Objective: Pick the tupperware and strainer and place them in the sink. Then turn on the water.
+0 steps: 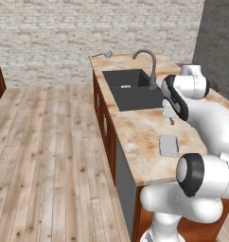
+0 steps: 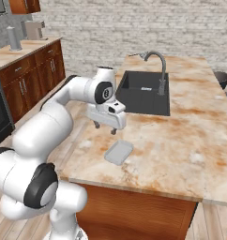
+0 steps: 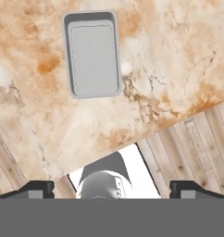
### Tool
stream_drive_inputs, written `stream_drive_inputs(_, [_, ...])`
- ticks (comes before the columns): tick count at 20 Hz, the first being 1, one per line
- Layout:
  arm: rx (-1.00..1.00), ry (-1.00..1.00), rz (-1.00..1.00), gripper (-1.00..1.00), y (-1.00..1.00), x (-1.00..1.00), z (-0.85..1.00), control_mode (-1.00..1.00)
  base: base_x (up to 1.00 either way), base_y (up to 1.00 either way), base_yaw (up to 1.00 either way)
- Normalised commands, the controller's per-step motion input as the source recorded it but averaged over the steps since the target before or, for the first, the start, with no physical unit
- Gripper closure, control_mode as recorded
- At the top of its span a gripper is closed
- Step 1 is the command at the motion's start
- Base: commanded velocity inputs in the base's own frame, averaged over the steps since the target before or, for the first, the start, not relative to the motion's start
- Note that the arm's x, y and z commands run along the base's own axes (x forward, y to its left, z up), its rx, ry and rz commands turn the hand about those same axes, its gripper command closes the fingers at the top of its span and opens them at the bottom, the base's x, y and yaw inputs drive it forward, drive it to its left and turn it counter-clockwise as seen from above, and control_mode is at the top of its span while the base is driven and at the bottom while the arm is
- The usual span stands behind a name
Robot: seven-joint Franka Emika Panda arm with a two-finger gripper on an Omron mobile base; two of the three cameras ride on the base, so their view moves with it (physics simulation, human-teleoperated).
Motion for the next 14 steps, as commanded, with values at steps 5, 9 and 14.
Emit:
stream_drive_inputs(5, [0.0,0.0,0.02,-1.0,-0.25,0.22,-0.02,-1.0,0.0,0.0,0.0])
stream_drive_inputs(9, [0.0,0.0,0.03,-1.0,-0.12,0.16,-0.27,-1.0,0.0,0.0,0.0])
stream_drive_inputs(14, [0.01,0.02,0.02,-1.0,-0.18,0.11,-0.57,-1.0,0.0,0.0,0.0])
